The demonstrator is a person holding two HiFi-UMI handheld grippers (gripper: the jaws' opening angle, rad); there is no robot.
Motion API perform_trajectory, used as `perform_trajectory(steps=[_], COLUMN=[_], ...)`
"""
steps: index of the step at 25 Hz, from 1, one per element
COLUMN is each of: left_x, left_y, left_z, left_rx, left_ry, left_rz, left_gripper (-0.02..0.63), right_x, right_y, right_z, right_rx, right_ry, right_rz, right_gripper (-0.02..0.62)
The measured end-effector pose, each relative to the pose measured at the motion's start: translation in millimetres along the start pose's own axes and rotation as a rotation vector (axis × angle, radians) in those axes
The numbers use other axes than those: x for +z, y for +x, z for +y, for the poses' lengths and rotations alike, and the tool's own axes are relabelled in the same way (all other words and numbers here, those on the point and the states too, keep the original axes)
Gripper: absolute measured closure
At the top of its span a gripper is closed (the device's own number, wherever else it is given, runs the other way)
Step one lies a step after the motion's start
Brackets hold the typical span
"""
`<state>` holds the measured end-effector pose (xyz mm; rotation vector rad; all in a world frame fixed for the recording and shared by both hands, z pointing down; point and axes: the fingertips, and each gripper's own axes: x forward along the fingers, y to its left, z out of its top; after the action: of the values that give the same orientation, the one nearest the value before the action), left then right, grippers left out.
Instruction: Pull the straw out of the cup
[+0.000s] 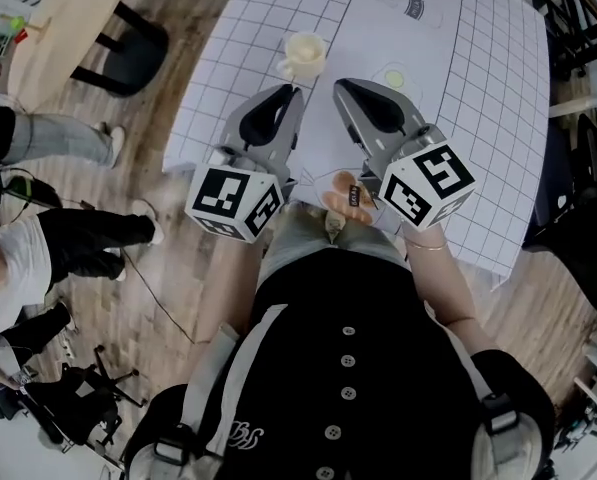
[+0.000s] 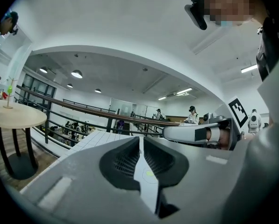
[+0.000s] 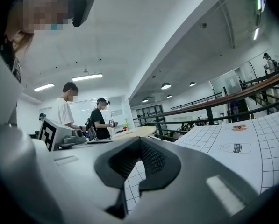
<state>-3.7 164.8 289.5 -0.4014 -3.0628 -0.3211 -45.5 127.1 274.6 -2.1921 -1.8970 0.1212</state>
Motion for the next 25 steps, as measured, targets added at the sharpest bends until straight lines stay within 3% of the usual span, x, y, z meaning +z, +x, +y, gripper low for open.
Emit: perform_trajectory(steps=[2,25], left_x=[-1,-25], left_y=[-5,-23], left_z=[-6,-39], left_rx=[0.004,0.034], left_ry=[-0.012,-0.136], left_rz=[-0.007,0.018], left_gripper=[0.606,0.607], right_x=[-1,-24], right_y=[-5,-35], right_z=[5,27], right_rx=[0.009,0.068], right_ry=[-0.003,0.001], right_rz=[0.003,0.052], right_gripper=[0.595,0.595])
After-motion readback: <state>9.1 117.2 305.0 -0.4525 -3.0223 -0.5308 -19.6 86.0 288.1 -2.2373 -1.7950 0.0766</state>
